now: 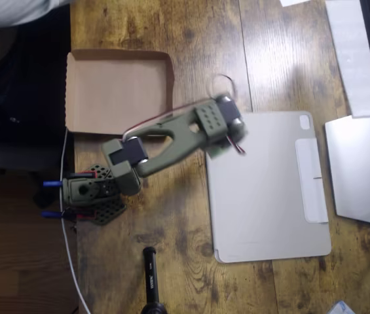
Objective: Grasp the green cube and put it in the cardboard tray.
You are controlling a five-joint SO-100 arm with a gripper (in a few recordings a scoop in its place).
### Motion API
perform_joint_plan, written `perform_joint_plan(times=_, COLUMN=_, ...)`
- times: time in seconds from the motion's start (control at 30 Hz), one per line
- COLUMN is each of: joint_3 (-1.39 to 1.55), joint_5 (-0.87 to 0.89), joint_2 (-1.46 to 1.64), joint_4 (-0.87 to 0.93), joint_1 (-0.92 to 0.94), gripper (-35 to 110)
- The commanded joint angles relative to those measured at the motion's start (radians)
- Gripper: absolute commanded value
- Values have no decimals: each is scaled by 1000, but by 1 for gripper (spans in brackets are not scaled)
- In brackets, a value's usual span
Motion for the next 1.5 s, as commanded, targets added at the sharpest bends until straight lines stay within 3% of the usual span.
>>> perform_joint_plan(times=0.0, joint_3=-35, joint_5=58, joint_2=89, joint_4=71, joint_1=-140, gripper=4)
perform_joint_plan(times=0.43, joint_3=8, joint_5=229, joint_2=100, joint_4=77, joint_1=-479, gripper=8)
perform_joint_plan(times=0.83, joint_3=61, joint_5=225, joint_2=61, joint_4=58, joint_1=-741, gripper=12)
perform_joint_plan(times=1.47, joint_3=150, joint_5=218, joint_2=66, joint_4=6, joint_1=-713, gripper=22)
